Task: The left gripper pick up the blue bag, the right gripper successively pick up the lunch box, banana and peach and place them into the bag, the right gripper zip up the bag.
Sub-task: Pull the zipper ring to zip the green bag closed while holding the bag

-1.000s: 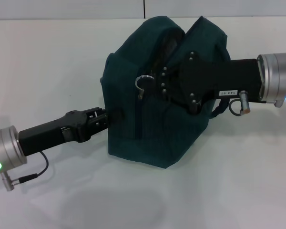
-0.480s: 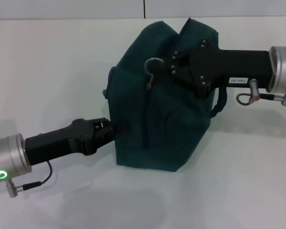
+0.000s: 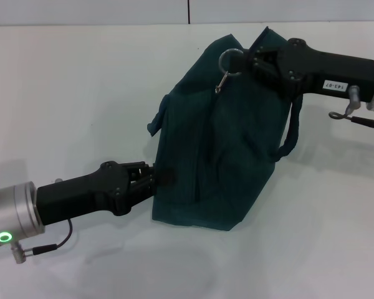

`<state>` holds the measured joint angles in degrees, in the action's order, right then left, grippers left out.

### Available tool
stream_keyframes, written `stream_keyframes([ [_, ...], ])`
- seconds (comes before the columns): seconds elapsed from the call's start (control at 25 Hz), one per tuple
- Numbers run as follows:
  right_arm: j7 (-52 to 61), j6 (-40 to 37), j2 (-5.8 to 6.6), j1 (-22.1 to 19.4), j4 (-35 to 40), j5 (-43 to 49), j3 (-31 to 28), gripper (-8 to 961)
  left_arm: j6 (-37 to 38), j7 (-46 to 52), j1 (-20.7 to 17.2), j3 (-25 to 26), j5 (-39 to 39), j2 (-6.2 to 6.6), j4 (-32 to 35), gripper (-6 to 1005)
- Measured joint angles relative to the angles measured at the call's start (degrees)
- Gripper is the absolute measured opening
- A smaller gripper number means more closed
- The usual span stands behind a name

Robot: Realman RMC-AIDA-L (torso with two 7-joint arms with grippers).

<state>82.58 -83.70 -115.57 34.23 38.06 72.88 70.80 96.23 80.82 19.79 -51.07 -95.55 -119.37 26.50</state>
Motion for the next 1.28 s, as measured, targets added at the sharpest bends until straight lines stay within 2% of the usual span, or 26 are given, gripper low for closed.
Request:
stream_keyframes([
  [0.48,-0.33,-6.01,0.00,0.03,0.31,-0.51,-0.37,15,0.16,0.48,0.46,0.21,0.37,0.01,-0.13,171],
  [0.6,-0.27,-6.49,0.03,0.04,0.31,-0.51,-0.35,15,0.89,1.81,0.50,0.58,1.14,0.01,-0.13,208],
  [1.04,-0.42,-6.61,-0.13,-0.03,-0.22,-0.18,0.42,15,2.22,9.93,2.60,0.69,4.40,0.10,0.13,660],
  [1.28,-0.48,-6.66,-0.15,-0.40,-0.28,-0.14,0.48,15,2.22,10.77,3.10,0.62,4.40,0.10,-0.12,712],
])
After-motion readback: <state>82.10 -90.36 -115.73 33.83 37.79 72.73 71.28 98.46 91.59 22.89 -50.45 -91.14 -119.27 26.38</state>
